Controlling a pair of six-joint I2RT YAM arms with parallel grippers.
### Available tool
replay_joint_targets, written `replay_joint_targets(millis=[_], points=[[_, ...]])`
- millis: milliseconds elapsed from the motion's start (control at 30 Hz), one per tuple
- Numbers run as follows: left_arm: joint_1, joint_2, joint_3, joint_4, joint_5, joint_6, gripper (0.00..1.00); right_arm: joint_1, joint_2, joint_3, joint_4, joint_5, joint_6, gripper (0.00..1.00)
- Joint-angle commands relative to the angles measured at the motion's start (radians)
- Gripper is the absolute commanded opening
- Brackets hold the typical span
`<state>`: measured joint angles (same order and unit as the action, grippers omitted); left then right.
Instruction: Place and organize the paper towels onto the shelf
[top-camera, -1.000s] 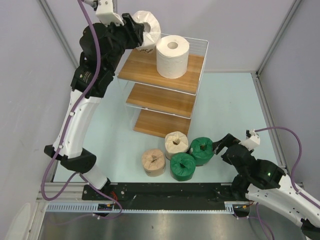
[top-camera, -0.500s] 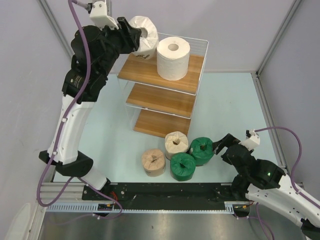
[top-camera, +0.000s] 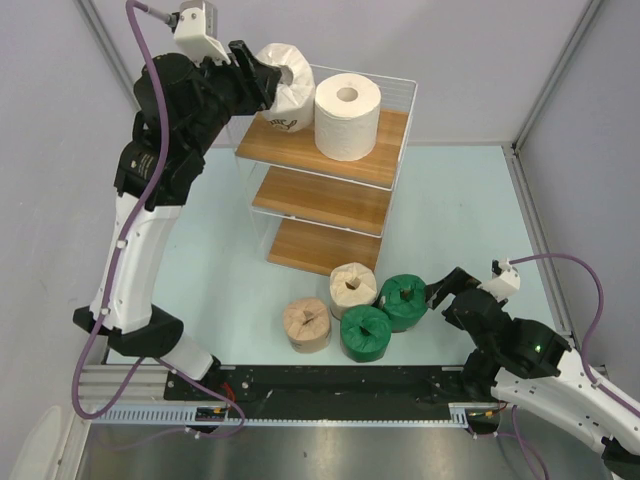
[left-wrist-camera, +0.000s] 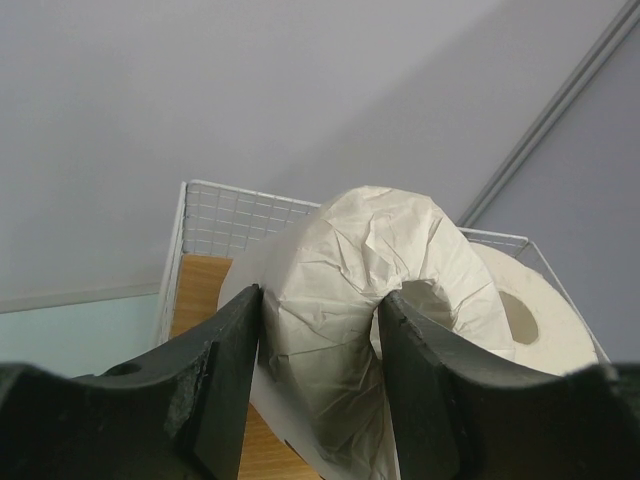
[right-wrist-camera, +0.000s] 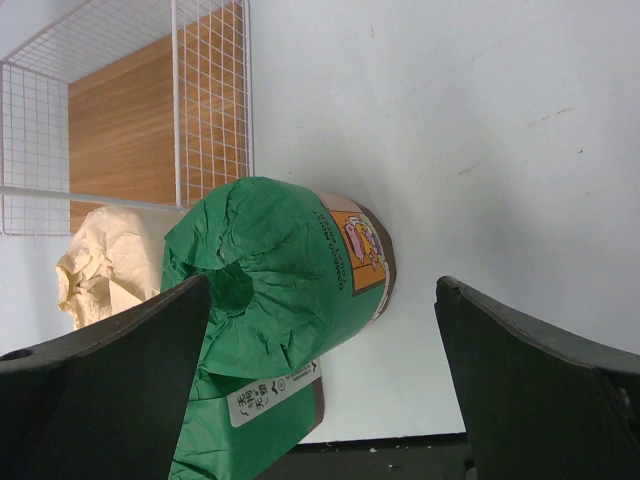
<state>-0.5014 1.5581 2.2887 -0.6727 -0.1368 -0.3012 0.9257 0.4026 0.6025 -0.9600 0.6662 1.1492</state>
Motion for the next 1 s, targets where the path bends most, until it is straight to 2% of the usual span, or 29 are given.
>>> replay_joint_targets(millis=[0, 300, 767, 967], points=[[0.008, 0.011, 0.012, 0.041, 0.075, -0.042, 0.55, -0.002, -0.004, 0.000, -0.002, 0.030, 0.026, 1.00], [0.008, 0.037, 0.014, 0.050, 0.159, -0.064, 0.54, -0.002, 0.002, 0.000, -0.003, 0.032, 0.024, 1.00], [0.008, 0.051, 0.014, 0.036, 0.213, -0.088, 0.54, -0.001, 0.001, -0.006, -0.002, 0.033, 0.029, 1.00], [0.009, 0.056, 0.017, 0.015, 0.197, -0.076, 0.62, 0.001, -0.001, -0.006, 0.001, 0.033, 0.027, 1.00]])
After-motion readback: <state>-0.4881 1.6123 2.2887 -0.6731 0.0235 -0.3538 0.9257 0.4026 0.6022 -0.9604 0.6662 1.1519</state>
